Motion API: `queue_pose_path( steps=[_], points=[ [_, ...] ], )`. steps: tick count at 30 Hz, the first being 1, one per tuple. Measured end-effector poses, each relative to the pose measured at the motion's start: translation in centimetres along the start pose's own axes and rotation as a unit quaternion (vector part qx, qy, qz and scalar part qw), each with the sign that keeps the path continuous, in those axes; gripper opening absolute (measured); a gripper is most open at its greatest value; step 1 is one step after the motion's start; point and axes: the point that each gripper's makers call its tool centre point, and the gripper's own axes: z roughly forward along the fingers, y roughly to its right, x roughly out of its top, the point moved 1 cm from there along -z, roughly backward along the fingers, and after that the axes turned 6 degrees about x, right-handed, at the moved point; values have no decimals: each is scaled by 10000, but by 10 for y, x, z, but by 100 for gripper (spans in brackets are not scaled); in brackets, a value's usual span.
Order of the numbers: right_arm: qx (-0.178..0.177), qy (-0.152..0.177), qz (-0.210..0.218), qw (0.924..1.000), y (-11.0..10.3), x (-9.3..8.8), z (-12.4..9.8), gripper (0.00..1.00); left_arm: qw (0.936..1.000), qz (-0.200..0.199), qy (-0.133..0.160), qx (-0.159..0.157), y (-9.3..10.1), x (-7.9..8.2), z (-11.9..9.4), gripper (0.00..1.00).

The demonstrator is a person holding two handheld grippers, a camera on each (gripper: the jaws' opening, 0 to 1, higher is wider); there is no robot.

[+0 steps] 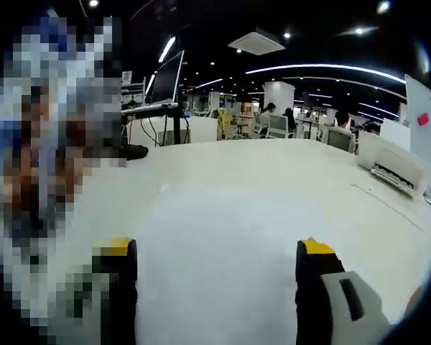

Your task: Organize the stack of printing papers by aligning and flattening the scattered papers on the table

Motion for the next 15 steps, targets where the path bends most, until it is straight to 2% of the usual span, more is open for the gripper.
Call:
queue_pose_path(
  steps=[3,6,8,9,11,14,15],
  points=[
    [82,-5,-58,9999,-11,-8,-13,90,10000,11,13,-61,4,-2,0,6],
    [120,-178,130,9997,-20,-23,-17,90,9999,-6,31,-103,6,-3,1,6],
    [113,-233,113,9996,-21,-33,-15,90,9999,-26,15,-123,8,-7,3,6],
    [158,-112,129,9997,-22,-33,-14,90,9999,-23,-4,-138,9,-8,3,6],
    [16,-89,162,9998,-16,-37,-15,90,9999,-16,-22,-147,11,-9,3,6],
    [-1,41,153,9999,-12,-35,-21,85,9999,18,-26,-148,13,-8,2,6],
    [4,76,143,9999,-11,-34,-23,79,9999,30,-26,-149,14,-7,1,6]
  ],
)
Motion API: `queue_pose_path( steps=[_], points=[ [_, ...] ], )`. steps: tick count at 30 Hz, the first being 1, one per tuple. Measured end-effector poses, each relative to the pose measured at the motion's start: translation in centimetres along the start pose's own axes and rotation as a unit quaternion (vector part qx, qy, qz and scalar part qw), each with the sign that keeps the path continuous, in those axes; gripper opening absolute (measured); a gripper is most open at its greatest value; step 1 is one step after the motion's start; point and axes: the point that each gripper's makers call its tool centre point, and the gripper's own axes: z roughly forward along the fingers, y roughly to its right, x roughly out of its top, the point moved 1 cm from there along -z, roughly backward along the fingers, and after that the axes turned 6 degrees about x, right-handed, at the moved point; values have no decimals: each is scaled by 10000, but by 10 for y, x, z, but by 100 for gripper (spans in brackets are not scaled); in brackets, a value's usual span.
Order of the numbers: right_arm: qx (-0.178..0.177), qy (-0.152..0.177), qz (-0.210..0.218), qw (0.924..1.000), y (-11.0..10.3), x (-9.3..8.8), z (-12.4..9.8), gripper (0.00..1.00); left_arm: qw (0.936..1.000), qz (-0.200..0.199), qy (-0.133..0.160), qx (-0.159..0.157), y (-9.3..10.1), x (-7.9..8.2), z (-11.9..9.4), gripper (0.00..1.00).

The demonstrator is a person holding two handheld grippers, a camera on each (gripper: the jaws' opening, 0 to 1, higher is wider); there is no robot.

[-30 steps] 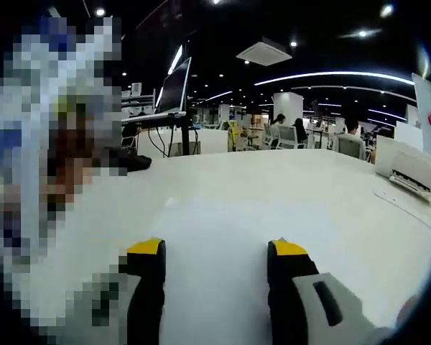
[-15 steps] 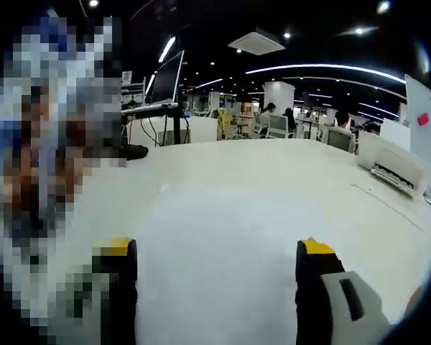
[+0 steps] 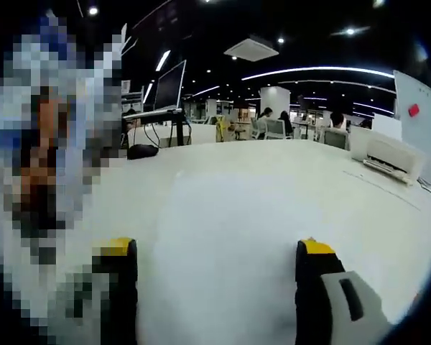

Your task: Organize the stack of printing papers by aligning and flattening the scattered papers on the table

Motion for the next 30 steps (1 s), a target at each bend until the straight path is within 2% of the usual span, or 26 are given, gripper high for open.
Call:
queue_pose_path(
  steps=[2,4,6,10,13,22,30],
  points=[
    [-27,49,8,10000,5,1,-2,68,10000,11,3,-3,0,1,0,6],
    [-64,70,-8,10000,6,2,-3,52,10000,10,-4,-7,0,1,1,6],
    [-92,90,6,9999,7,2,-3,41,10000,10,-13,-9,0,0,2,6],
    [-40,146,-50,9999,7,4,-3,35,10000,14,-57,-18,1,-2,4,6],
    [-14,156,-90,9998,6,4,-2,24,10000,13,-60,-13,0,-1,5,6],
    [43,40,-328,9994,3,5,-1,2,10000,34,-71,-31,2,1,6,6],
    [8,-82,-316,9995,4,6,-1,0,10000,46,-69,-36,4,2,6,6]
  ],
)
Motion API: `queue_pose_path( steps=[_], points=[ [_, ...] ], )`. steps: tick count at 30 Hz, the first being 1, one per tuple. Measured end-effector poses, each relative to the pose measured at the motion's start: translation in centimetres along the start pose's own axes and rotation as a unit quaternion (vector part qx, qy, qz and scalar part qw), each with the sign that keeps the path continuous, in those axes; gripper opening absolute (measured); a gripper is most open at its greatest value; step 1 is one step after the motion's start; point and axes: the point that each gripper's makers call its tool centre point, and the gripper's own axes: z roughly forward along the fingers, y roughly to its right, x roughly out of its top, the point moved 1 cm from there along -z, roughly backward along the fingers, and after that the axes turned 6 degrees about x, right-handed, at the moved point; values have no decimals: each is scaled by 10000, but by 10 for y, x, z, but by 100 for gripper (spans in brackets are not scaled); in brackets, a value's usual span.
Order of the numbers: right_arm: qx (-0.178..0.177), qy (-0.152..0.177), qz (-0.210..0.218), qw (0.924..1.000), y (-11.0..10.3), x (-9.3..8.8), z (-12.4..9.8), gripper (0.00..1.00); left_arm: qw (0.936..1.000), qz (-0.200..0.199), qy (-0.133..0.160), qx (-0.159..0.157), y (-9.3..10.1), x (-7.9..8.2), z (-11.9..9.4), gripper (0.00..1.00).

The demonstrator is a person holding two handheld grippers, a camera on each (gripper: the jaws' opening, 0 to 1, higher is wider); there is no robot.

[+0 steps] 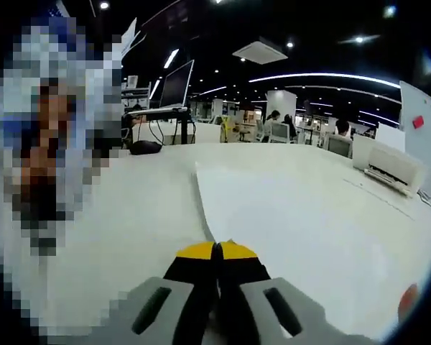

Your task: Organize the stack of printing papers by aligning and flattening the scattered papers on the table

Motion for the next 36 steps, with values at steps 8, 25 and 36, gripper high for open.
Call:
queue_pose_path(
  steps=[8,25,36],
  points=[
    [-268,563,388,9973,14,36,-21,0,10000,43,-55,5,0,-3,6,6],
    [-525,1431,995,9833,34,109,-76,0,9986,-331,-364,208,-29,-47,27,6],
    [-409,1459,552,9869,13,158,-103,0,9967,-434,-580,363,-44,-68,44,6]
  ],
)
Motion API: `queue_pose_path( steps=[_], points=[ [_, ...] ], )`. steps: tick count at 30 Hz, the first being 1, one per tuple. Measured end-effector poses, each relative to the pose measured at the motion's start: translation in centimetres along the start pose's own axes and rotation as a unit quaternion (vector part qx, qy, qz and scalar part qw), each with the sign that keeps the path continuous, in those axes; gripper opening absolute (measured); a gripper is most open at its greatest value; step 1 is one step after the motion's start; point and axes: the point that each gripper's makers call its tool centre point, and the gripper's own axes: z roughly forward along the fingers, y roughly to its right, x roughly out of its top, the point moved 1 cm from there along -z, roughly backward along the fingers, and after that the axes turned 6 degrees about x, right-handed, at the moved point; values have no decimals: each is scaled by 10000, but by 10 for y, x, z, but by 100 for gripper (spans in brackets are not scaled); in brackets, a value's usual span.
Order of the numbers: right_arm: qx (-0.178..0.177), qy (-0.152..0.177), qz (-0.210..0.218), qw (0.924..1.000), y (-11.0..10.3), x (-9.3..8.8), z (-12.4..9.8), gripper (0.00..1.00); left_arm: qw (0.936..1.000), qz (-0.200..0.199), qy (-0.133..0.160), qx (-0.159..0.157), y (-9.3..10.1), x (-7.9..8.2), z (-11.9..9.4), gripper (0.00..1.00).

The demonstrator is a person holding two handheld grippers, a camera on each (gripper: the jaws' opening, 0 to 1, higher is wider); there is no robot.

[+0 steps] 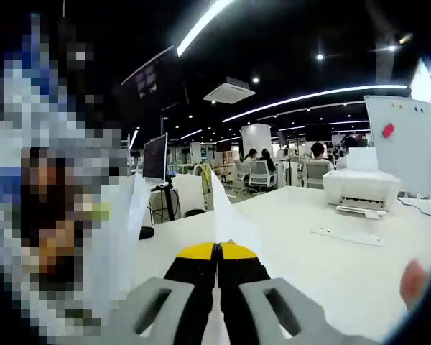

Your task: Organize the stack of printing papers by aligning and flattening the scattered papers on the table

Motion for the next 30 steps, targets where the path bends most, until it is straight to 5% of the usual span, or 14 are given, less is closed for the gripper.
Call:
queue_pose_path(
  steps=[8,21,26,30],
  points=[
    [199,241,-187,9993,-27,61,-19,0,9999,-51,-110,71,-12,-8,13,6],
    [50,368,-671,9971,-40,118,-37,0,9990,-222,-54,395,-43,-13,23,6],
    [313,535,-575,9964,-58,142,-43,0,9983,-316,32,496,-57,-12,31,6],
    [844,763,-361,9928,-83,158,-46,0,9976,-413,49,558,-67,-15,41,6]
  ],
)
